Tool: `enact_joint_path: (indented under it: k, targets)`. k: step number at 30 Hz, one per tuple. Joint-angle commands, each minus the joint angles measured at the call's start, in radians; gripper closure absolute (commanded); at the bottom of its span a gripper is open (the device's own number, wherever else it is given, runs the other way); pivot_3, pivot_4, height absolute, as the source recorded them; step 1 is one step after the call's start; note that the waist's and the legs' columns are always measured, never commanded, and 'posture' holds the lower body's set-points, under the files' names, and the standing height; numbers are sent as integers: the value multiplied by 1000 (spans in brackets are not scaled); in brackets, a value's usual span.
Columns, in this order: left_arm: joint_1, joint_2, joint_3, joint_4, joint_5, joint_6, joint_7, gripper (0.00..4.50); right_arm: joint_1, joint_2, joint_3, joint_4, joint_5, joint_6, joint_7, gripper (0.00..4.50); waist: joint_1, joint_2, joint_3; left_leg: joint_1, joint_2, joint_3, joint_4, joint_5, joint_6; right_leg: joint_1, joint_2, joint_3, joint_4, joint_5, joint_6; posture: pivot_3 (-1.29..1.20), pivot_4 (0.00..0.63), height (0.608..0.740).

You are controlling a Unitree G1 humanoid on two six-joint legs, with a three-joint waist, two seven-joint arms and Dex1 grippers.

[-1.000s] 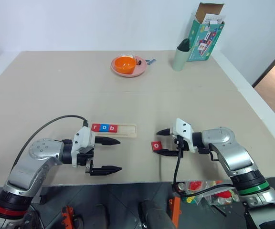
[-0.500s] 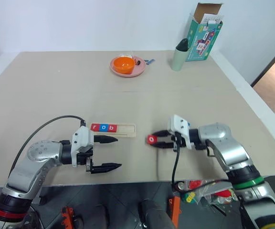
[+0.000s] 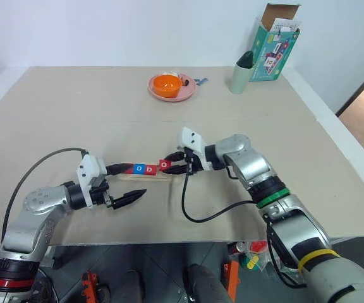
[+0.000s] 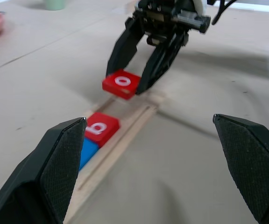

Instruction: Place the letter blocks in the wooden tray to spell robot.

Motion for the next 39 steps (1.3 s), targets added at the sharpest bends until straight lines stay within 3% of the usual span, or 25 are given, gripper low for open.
enact_joint_path:
  k: [1,31,33,39]
  targets:
    - [17,1,29,-38,7,-22,19,0,-46,17,0,49,-20,-51,18,3325,0,0,0,0,0,0,0,0,0,0,0,0,0,0,0,0,150,740]
    - [58,-1,24,-67,29,-51,41,0,-103,81,-25,261,-75,-157,1,3325,-1,0,0,1,1,0,0,0,0,0,0,-1,1,0,-1,0,150,740]
    - [58,-1,24,-65,31,-52,41,0,-104,83,-30,264,-73,-155,1,2272,-1,0,0,1,1,0,0,0,0,0,0,-1,1,0,-1,0,150,740]
    - [59,-2,22,-59,35,-56,40,0,-105,90,-47,268,-68,-156,-1,225,-1,0,0,1,1,0,0,0,0,0,0,-1,1,0,-1,0,150,740]
